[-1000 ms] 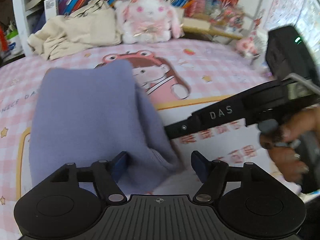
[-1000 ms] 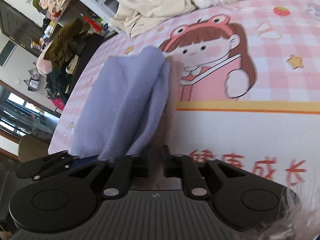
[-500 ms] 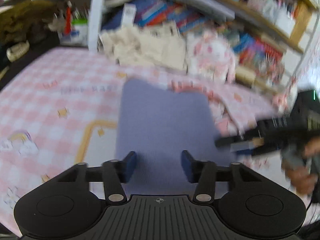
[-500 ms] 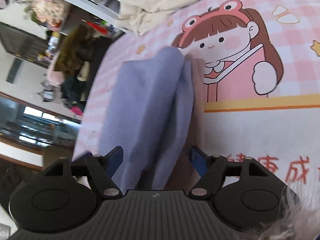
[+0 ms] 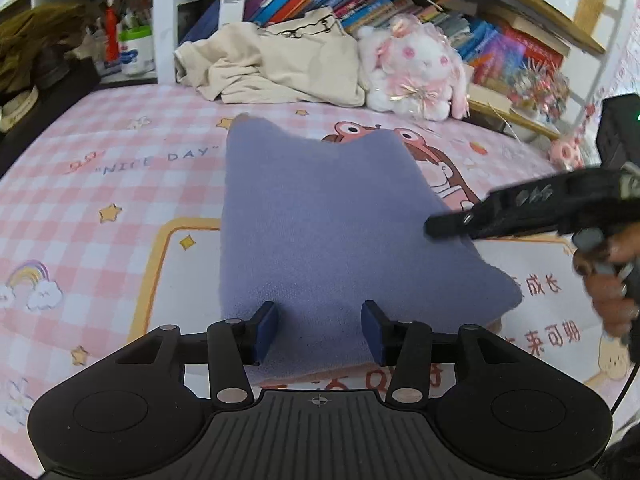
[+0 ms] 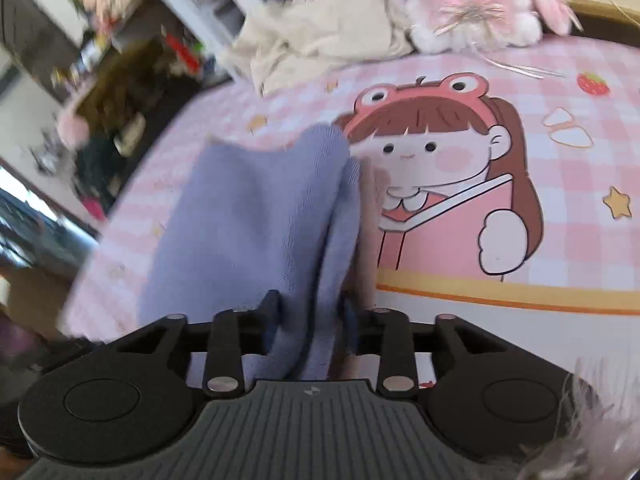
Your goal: Fold clothes
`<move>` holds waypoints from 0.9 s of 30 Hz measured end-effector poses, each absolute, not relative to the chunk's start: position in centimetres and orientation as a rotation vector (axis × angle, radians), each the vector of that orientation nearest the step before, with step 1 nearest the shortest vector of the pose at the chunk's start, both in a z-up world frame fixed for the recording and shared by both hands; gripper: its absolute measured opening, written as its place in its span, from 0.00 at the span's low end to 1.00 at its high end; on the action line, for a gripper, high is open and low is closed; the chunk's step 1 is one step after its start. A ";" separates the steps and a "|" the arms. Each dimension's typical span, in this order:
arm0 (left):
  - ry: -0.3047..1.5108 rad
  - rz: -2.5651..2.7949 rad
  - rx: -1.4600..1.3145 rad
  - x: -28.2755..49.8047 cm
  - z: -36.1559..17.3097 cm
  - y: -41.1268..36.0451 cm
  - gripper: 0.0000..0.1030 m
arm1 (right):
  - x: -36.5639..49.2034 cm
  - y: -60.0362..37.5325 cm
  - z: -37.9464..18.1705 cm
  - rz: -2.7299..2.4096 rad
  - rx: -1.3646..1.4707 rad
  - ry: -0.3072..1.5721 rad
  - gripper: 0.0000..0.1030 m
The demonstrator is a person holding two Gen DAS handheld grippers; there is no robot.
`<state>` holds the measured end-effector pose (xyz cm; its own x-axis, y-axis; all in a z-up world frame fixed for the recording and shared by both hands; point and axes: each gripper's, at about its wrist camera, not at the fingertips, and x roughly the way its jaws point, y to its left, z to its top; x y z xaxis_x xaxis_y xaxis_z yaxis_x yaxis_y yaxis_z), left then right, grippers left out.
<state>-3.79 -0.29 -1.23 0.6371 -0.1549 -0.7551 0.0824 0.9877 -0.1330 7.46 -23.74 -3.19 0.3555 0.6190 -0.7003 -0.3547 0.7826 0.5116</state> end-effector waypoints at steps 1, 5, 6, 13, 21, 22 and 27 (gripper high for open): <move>0.855 -0.126 -0.083 -4.1 -0.7 0.0 0.45 | 7.4 -24.1 -2.8 0.641 0.294 1.020 0.48; 0.798 -0.119 -0.129 -4.0 0.8 1.4 0.44 | 7.8 -24.2 -2.9 0.686 0.359 1.077 0.53; 0.798 -0.122 -0.139 -3.6 0.8 1.6 0.44 | 7.9 -23.9 -3.2 0.687 0.371 1.100 0.53; 0.837 -0.127 -0.173 -1.9 -1.0 1.4 0.43 | 4.2 -22.5 -0.1 0.745 0.261 0.984 0.14; 0.845 -0.134 -0.130 -1.7 -0.5 1.0 0.43 | 5.5 -23.0 -3.4 0.655 0.277 1.072 0.39; 0.838 -0.125 -0.123 -1.7 0.0 1.0 0.43 | 5.8 -23.3 -2.9 0.648 0.283 1.046 0.49; 0.819 -0.159 -0.126 -0.7 0.4 0.5 0.43 | 8.6 -23.1 -2.9 0.646 0.314 1.040 0.53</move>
